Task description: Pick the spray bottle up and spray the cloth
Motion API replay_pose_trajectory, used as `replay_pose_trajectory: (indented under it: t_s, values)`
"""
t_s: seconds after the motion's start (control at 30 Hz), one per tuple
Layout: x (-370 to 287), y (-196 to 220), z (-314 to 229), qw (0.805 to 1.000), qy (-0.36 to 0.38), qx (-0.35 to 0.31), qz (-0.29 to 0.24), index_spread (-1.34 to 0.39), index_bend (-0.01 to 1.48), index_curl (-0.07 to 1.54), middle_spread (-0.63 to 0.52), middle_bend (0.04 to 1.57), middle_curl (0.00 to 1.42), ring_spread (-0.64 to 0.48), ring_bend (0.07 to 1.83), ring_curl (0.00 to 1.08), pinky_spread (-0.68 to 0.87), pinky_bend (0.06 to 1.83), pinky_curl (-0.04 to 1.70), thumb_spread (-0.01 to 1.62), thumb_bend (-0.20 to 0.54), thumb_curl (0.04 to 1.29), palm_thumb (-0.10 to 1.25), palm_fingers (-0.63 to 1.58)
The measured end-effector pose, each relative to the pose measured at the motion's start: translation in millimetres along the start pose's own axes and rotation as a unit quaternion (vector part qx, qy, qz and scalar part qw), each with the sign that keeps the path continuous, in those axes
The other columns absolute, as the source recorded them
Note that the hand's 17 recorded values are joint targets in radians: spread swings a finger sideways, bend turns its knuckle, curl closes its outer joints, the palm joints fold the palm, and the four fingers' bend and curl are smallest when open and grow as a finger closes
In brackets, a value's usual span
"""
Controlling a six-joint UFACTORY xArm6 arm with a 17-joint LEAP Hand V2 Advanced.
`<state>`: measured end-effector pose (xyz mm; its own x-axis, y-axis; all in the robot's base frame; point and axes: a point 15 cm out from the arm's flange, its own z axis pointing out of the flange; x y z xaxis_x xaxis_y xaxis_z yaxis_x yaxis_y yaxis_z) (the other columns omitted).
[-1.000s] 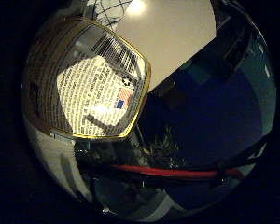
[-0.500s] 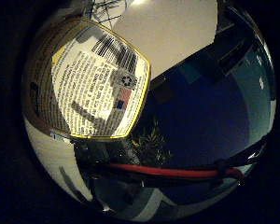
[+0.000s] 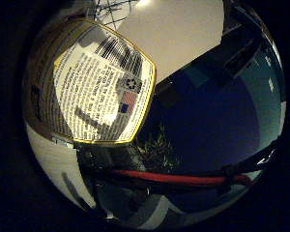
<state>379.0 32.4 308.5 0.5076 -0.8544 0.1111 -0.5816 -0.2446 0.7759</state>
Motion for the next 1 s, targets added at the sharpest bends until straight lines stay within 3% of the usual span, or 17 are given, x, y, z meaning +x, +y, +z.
replay_pose_trajectory:
  t_s: [0.23,0.43,0.53,0.77,1.0]
  values:
    - [-28,-3,-20,0.993,-0.073,0.086,-0.037,-0.19,1.14,0.63,-0.1,1.31,0.56,-0.17,1.43,0.53,-0.24,1.12,0.87,1.0,-0.014,0.7,1.03,1.24]
    - [-75,-2,-58,0.964,-0.169,0.182,-0.092,-0.19,1.14,0.63,-0.1,1.3,0.56,-0.16,1.43,0.53,-0.24,1.12,0.87,0.99,-0.013,0.71,1.05,1.24]
    - [-104,3,-84,0.938,-0.226,0.228,-0.127,-0.19,1.14,0.63,-0.1,1.3,0.56,-0.16,1.43,0.53,-0.24,1.12,0.88,0.99,-0.013,0.72,1.06,1.24]
    - [-145,16,-169,0.847,-0.347,0.362,-0.179,-0.19,1.15,0.64,-0.08,1.31,0.56,-0.16,1.43,0.53,-0.24,1.11,0.88,0.96,-0.012,0.73,1.07,1.24]
    - [-166,8,-206,0.782,-0.407,0.415,-0.226,-0.19,1.15,0.64,-0.08,1.31,0.56,-0.15,1.43,0.53,-0.23,1.11,0.89,0.95,-0.016,0.74,1.07,1.24]
